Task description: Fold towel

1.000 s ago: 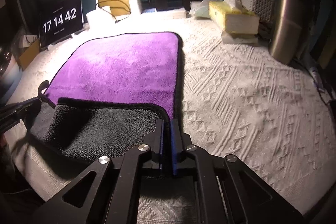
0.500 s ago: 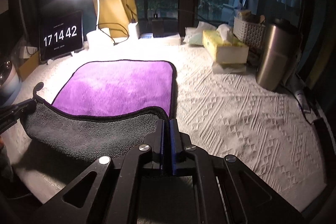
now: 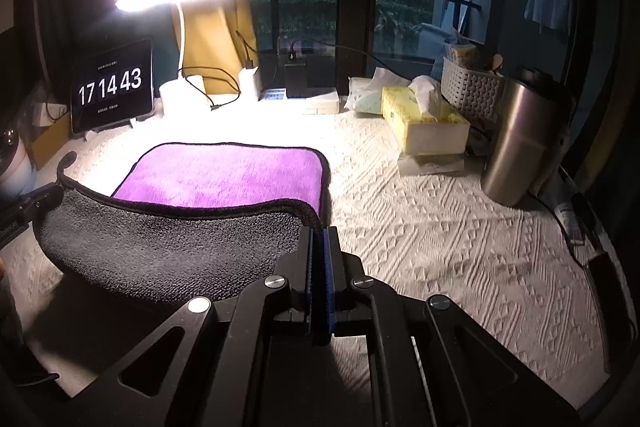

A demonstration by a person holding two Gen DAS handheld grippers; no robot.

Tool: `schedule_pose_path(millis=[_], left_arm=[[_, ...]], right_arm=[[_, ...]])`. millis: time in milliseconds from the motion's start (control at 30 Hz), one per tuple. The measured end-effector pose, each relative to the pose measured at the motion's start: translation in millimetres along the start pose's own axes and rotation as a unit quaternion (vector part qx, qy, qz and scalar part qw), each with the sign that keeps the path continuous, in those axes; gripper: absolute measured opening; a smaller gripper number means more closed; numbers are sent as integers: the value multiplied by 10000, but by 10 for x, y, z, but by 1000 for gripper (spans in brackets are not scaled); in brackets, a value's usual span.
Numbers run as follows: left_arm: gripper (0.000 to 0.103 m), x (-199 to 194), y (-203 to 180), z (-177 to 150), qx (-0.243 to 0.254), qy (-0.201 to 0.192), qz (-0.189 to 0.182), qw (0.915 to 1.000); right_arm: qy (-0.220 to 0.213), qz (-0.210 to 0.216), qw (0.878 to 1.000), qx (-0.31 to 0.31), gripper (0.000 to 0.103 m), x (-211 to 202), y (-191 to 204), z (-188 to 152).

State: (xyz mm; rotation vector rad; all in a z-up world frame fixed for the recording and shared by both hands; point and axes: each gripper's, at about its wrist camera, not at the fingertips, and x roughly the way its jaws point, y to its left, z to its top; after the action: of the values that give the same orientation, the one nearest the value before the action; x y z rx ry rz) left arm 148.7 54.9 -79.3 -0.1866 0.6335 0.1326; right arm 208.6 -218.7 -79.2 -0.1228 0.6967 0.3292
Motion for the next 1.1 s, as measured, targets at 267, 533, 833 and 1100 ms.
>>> schedule_pose_path(millis=[267, 533, 833, 1100], left_arm=[[8, 115, 36, 151, -7, -60, 34, 10000], [8, 268, 63, 264, -24, -86, 62, 9999], [8, 381, 86, 346, -28, -102, 56, 9999], [8, 591, 136, 509, 12, -113, 95, 9999]], right_arm=[[-39, 7, 10000, -1, 6, 116, -6, 116], [-34, 21, 10000, -18, 6, 264, -9, 247], [-60, 22, 10000, -53, 6, 414, -13, 367], [-103, 30, 9999, -96, 6, 580, 1, 505]])
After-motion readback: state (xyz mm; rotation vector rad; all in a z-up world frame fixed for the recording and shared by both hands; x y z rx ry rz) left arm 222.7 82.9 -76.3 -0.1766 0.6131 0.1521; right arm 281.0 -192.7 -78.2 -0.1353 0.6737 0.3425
